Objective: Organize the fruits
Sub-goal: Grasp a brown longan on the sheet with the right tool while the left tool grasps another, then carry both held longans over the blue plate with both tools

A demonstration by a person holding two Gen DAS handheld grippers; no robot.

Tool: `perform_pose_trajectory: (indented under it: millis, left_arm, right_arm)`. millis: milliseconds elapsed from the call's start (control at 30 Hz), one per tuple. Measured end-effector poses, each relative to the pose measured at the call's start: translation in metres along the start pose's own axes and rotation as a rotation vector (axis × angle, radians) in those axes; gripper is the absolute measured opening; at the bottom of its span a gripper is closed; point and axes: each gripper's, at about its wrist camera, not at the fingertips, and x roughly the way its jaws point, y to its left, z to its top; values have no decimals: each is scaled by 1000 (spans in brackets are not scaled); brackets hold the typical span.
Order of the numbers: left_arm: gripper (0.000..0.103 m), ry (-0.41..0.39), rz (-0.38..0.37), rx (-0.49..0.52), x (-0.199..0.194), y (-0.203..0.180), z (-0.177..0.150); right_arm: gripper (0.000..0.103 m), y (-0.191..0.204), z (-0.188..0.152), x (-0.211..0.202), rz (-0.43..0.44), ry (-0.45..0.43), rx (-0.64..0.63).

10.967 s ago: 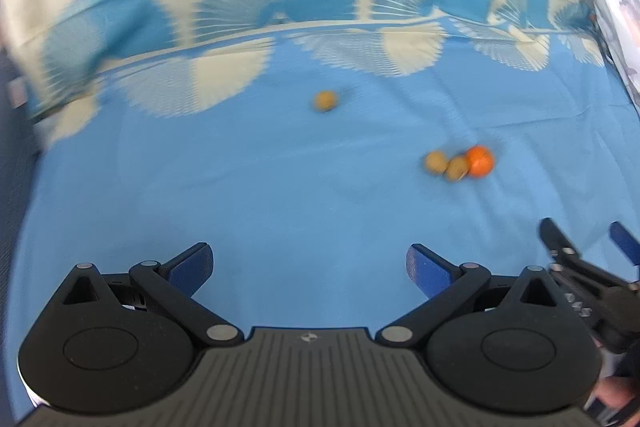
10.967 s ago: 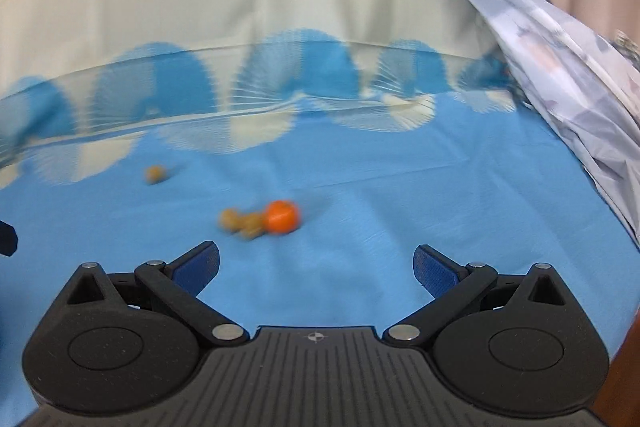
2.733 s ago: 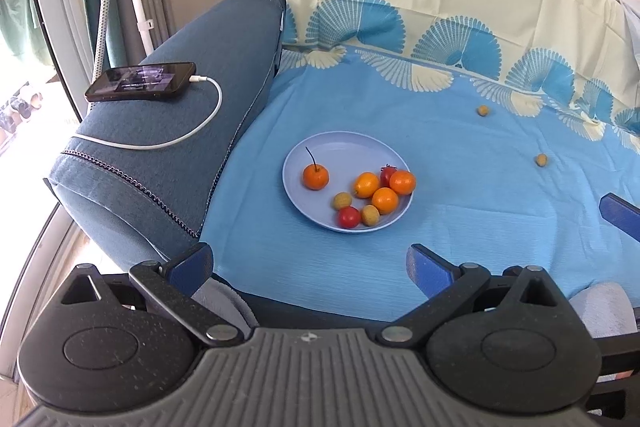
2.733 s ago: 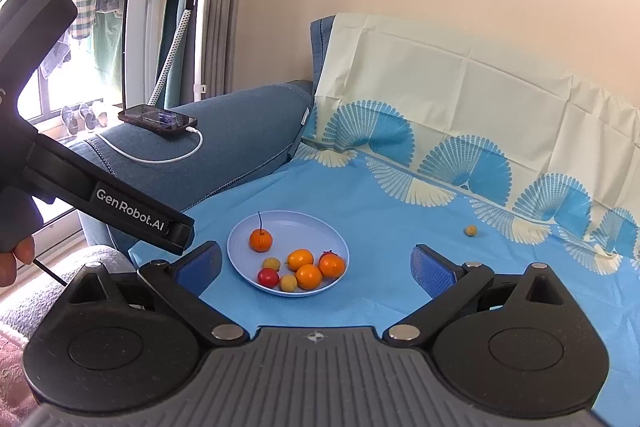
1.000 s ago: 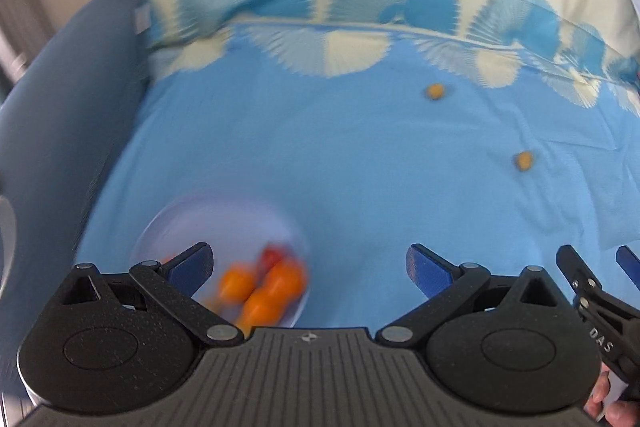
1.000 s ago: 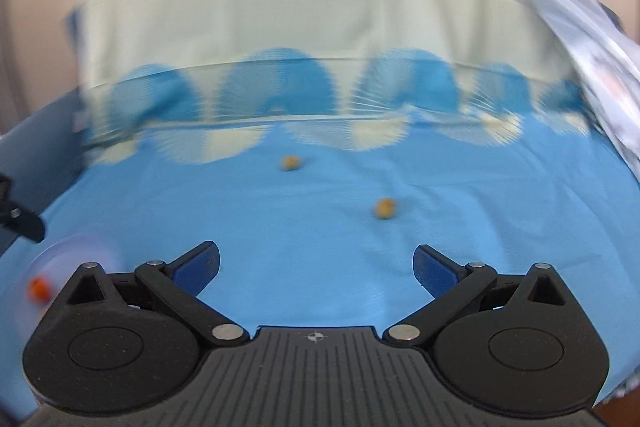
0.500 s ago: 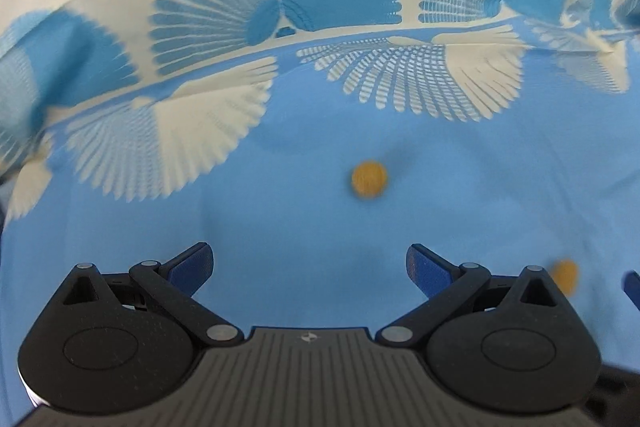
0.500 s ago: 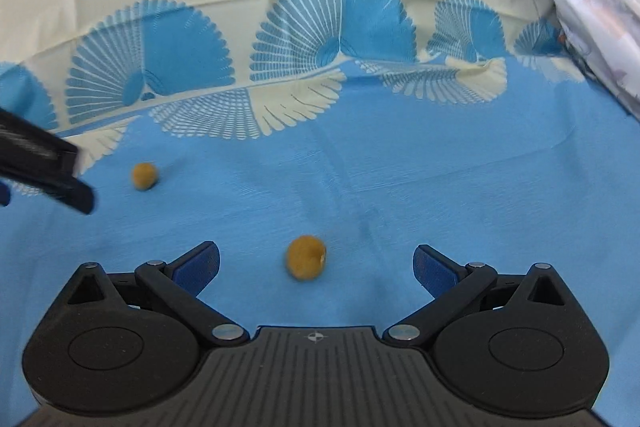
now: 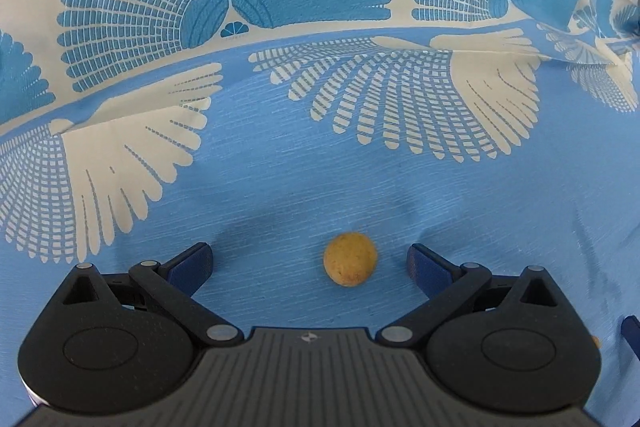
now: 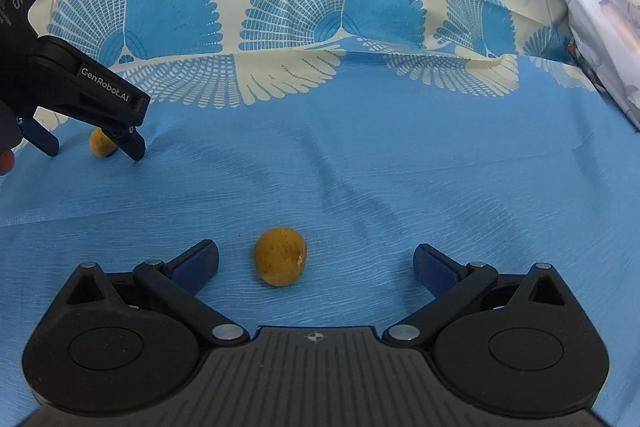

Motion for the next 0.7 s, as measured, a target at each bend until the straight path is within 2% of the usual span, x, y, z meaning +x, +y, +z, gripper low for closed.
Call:
perform_pose_trajectory:
  millis: [33,100,133,167,200,233,267,433,567,700]
  left_arm:
    - [102,5,6,4,-1,-1,1]
    - [85,0,-8,8,-7,-5,2]
    - [64,-5,-27,7,-12,-7,2]
    - [37,-12,-27,17,-16,-9,1]
    - [28,-13,-23,38,-19,-12,1]
    - [28,-11,-14,52,-21,-16,1]
    - [28,-11,-14,54,-23,-17,-1]
    - [28,-24,-64,20,-42,-16,-11]
    - [28,-80,-98,6,-84,-14,-28]
    - [28,-124,-77,4,-134,-11,-52]
  right_arm:
    - [102,0,0,0,0,-1,0]
    - [102,1,-1,-2,-3,-3,2]
    - [94,0,-1,-4,-4,-7,8]
    - [75,1,-1,-7,-10,-19,9]
    - [62,4,0,-9,-10,-28,-4]
    - [32,6,0,-11,4,-32,-16]
    - [27,7,0,-12,13,-29,-19]
    - [27,-5,4,-16,4,-67,53]
    - [27,-13,9,-22,-12,-118,81]
    - [27,-14,10,-24,-3,-123,84]
